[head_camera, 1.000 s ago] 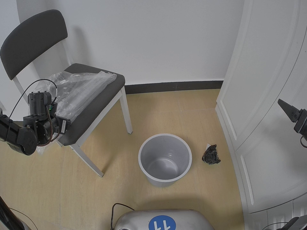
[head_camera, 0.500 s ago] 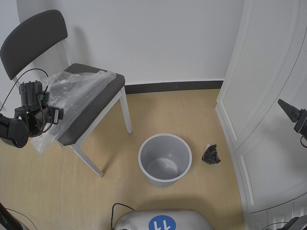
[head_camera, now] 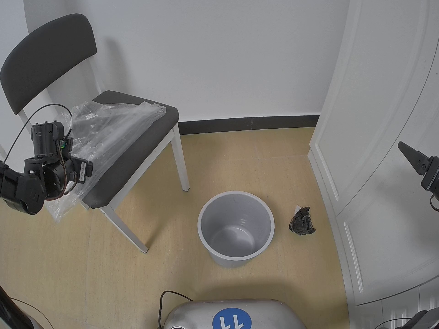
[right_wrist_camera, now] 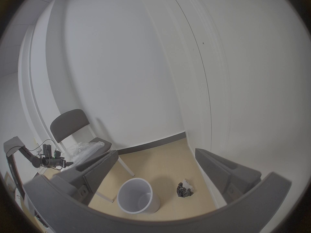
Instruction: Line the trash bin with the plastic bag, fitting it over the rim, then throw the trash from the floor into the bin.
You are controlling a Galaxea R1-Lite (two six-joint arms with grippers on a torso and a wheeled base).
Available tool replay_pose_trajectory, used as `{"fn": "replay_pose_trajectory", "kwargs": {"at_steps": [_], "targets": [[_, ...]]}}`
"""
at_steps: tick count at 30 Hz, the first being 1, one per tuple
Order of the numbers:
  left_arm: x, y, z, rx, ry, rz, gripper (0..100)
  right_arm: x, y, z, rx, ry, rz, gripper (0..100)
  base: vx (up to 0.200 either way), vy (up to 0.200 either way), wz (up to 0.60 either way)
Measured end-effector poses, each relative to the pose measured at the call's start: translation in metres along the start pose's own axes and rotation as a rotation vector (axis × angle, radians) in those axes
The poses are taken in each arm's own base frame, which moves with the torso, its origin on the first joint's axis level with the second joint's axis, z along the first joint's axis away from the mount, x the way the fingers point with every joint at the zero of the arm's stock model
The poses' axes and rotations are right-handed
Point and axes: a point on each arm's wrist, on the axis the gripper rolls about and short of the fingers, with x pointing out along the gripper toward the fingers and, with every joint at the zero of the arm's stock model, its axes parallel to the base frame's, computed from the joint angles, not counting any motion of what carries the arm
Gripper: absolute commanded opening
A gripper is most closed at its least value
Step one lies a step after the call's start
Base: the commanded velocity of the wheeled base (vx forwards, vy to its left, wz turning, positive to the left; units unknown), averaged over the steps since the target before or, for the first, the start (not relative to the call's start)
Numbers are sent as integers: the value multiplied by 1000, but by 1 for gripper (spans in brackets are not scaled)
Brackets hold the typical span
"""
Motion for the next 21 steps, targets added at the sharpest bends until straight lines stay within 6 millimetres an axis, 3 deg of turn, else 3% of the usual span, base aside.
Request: {"fn": "replay_pose_trajectory", "kwargs": {"at_steps": [12,21], "targets": [[-1,-5,-18,45,59,-19,100,0,0,0,0,0,0,100,0,0,0],[5,3,-21,59,74,8,100,0,0,0,1,0,0,100,0,0,0]]}}
